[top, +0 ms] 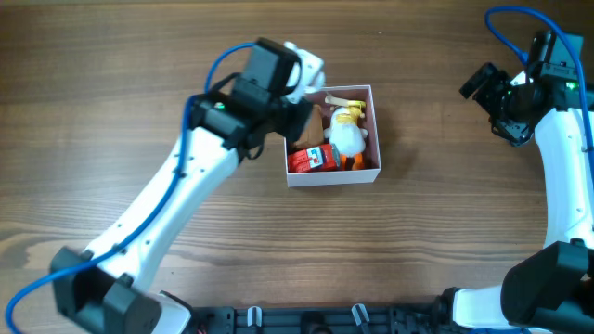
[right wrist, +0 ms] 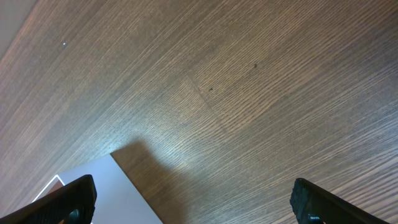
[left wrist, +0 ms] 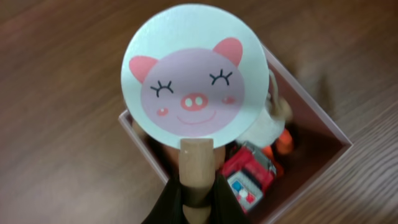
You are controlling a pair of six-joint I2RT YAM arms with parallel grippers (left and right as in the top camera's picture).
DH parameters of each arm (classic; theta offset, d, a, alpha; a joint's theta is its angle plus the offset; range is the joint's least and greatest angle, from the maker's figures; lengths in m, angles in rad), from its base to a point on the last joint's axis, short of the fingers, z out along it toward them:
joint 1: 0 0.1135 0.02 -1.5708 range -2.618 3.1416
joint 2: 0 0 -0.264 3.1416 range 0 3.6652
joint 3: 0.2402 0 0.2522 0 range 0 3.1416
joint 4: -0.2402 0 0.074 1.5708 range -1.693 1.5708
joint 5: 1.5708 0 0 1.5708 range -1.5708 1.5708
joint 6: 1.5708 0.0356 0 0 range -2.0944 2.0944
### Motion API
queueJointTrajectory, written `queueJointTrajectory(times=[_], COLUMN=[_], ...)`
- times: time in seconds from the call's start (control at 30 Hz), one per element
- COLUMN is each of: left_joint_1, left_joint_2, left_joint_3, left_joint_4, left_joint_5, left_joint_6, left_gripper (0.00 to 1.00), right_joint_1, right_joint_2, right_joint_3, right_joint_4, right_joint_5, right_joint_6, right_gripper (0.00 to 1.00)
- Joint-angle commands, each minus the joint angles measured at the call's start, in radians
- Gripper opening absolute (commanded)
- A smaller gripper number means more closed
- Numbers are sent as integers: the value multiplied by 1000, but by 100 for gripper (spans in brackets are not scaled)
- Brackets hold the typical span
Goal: Pack container
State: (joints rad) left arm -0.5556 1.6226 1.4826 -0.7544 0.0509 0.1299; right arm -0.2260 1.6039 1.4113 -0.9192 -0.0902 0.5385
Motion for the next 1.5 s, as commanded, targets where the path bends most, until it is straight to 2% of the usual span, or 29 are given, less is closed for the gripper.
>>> queueJointTrajectory(times=[0.0, 0.1, 0.23, 0.27, 0.3, 0.33, 0.37, 0.5, 0.7, 0.77, 0.87, 0.9, 1.0, 1.03, 1.13, 1.3, 1.47], left_joint_1=[-43, -78, -103, -103, -101, -100, -100, -89, -74, -74, -70, -56, 26, 60, 179, 368, 455], left_joint_2=[124, 206, 293, 306, 311, 314, 314, 281, 91, -18, -167, -221, -316, -332, -355, -329, -304], left_joint_3=[10, 10, 10, 10, 10, 10, 10, 10, 10, 10, 10, 10, 10, 10, 10, 8, 8], left_joint_4=[69, 122, 162, 166, 168, 169, 171, 222, 167, 64, -147, -243, -467, -513, -584, -563, -563], left_joint_5=[37, 50, 45, 34, 31, 30, 14, -173, -183, -183, -184, -212, -387, -405, -404, -399, -362], left_joint_6=[231, 339, 365, 364, 363, 360, 359, 179, 8, -46, -52, -108, -436, -490, -512, -513, -512], left_gripper=[4, 4, 6, 20, 45, 64, 100, 100, 100, 100, 100, 100, 100, 100, 100, 100, 100], right_joint_1=[0, -1, 0, -1, -1, -1, -1, -1, -1, -1, -1, -1, -1, -1, -1, 0, -1], right_joint_2=[10, 10, 10, 10, 10, 10, 10, 10, 10, 10, 10, 10, 10, 10, 10, 10, 10], right_joint_3=[-6, -6, -6, -6, -6, -6, -6, -6, -6, -6, -6, -6, -6, -6, -6, -6, -6], right_joint_4=[0, 0, 0, 0, 0, 0, 0, 0, 0, 0, 0, 0, 0, 0, 0, 0, 0], right_joint_5=[-12, -12, -12, -12, -12, -12, -12, -12, -12, -12, -12, -12, -12, -12, -12, -12, -12], right_joint_6=[14, 14, 14, 14, 14, 14, 13, 14, 13, 14, 14, 14, 14, 13, 14, 14, 14], right_gripper=[100, 100, 100, 100, 100, 100, 100, 100, 100, 100, 100, 99, 100, 100, 100, 100, 100])
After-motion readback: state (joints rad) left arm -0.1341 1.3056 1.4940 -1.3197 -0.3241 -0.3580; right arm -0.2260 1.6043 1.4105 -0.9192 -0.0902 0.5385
